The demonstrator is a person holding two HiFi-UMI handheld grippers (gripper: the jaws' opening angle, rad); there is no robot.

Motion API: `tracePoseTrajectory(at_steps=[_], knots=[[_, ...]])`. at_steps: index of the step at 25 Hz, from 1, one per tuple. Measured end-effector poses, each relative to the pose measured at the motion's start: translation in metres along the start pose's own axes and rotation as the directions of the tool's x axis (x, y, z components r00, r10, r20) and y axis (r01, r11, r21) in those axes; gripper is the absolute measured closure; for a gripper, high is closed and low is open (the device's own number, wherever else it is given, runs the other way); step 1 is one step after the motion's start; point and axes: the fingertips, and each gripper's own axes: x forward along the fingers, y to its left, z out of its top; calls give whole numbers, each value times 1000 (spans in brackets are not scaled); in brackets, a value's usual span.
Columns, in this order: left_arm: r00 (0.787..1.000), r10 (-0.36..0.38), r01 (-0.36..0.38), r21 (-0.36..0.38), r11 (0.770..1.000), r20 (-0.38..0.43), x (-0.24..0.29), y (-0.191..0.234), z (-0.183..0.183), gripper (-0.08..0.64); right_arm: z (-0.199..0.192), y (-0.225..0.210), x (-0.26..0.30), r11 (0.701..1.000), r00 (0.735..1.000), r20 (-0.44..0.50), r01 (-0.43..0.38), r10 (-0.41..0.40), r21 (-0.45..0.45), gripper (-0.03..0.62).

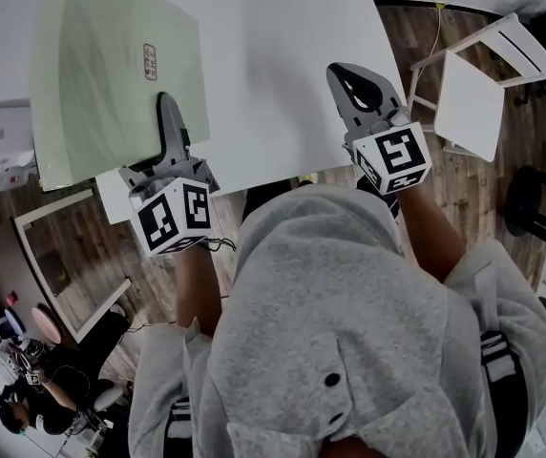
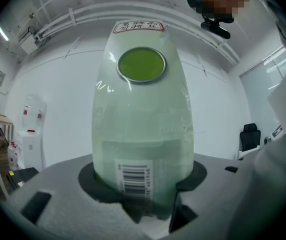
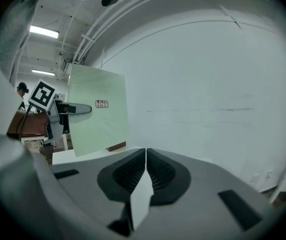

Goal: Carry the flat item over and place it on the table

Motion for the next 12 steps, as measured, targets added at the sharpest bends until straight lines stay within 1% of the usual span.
tracePoseTrajectory(at_steps=[5, 12], knots=[[1000, -18, 18, -1, 1000, -18, 32, 19, -7, 295, -1, 1, 26, 1000, 1000, -19, 21, -21, 17, 563], [999, -19, 19, 7, 1000, -30, 64, 43, -15, 295, -10, 9, 60, 1000, 998, -59, 8, -7, 23, 565]])
